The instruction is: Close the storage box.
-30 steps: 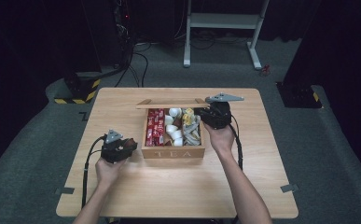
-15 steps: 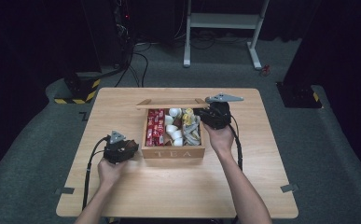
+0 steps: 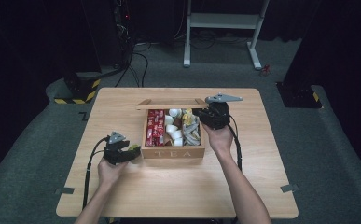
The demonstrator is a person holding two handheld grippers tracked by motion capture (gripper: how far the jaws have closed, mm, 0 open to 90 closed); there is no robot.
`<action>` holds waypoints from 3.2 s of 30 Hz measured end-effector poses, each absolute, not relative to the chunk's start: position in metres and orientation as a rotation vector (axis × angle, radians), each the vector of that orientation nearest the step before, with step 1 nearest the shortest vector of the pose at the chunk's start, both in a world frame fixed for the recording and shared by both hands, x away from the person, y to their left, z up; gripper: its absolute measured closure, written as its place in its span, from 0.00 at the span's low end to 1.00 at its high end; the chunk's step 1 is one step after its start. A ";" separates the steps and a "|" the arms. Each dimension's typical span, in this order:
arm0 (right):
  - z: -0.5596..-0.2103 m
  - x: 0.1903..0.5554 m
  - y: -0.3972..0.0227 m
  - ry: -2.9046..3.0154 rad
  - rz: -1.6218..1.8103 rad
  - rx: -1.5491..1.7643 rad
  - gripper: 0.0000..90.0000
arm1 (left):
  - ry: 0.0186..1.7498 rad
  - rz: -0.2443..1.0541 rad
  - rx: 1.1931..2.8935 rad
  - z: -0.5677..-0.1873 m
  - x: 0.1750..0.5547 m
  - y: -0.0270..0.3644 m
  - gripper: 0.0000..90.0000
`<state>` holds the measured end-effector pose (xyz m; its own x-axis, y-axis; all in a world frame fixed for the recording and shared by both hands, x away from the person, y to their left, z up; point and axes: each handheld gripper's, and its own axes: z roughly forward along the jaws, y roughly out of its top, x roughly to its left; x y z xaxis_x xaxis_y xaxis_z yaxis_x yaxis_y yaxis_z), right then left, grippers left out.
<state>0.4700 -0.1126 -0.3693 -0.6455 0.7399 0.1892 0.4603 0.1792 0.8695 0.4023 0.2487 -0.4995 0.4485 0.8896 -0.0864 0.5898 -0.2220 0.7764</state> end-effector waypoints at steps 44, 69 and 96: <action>-0.373 0.468 -0.111 2.194 1.466 1.149 0.97 | 1.394 0.571 1.790 -0.500 0.369 0.310 0.40; -0.386 0.460 -0.113 2.216 1.467 1.147 0.96 | 1.498 0.613 1.853 -0.526 0.367 0.316 0.36; -0.405 0.448 -0.115 2.252 1.459 1.166 0.96 | 1.469 0.664 1.888 -0.529 0.366 0.311 0.33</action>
